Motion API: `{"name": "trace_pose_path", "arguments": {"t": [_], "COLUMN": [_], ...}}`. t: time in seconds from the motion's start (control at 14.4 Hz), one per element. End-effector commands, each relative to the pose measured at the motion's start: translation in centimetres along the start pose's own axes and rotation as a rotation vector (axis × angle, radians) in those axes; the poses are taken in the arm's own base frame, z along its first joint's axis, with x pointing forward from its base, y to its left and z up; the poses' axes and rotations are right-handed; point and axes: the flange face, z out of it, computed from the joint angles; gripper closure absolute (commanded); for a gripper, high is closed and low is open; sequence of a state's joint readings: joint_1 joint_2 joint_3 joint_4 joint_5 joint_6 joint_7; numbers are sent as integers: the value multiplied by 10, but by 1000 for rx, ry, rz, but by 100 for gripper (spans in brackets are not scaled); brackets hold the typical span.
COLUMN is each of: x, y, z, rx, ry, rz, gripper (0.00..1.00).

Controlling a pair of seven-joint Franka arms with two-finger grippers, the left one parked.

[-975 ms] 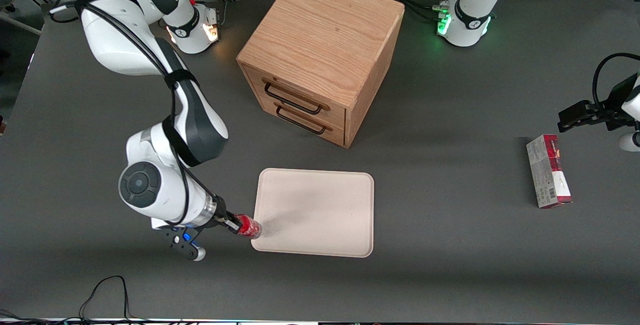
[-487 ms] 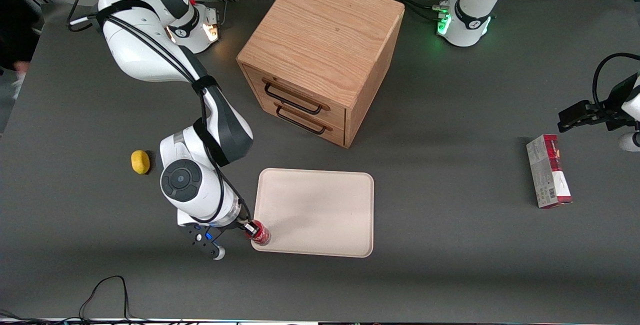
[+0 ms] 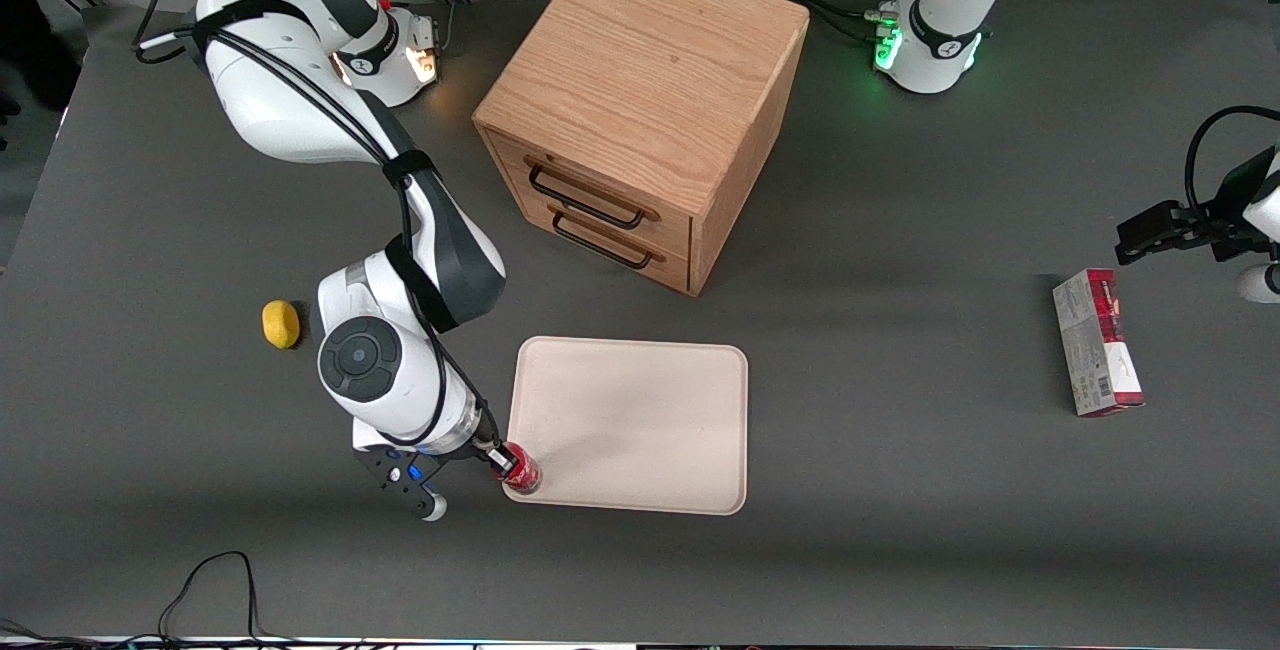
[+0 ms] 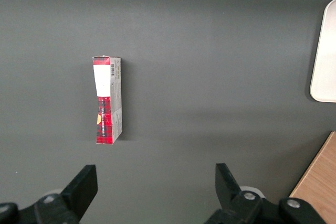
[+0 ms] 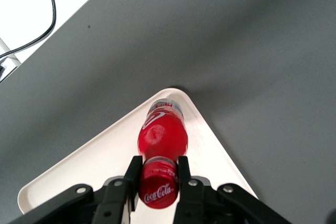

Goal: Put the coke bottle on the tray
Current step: 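Open the right gripper to release the upright bottle on the tray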

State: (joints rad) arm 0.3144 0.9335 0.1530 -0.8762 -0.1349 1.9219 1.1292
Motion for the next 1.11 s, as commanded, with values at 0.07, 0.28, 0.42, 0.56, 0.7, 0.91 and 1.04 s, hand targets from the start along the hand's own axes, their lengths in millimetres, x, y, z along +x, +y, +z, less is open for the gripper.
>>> {"name": "trace_pose_path", "arguments": {"t": [0.07, 0.28, 0.42, 0.56, 0.7, 0.91, 1.04], "x": [-7, -10, -10, -11, -11, -11, -11], "y": [-8, -7, -7, -6, -6, -6, -6], "z": [-3, 3, 3, 6, 5, 5, 2], "rx": [4, -13, -13, -17, -17, -17, -14], "ry": [29, 21, 21, 17, 17, 19, 19], "rz": [42, 62, 65, 65, 68, 68, 68], "gripper": [84, 74, 27, 0, 0, 0, 0]}}
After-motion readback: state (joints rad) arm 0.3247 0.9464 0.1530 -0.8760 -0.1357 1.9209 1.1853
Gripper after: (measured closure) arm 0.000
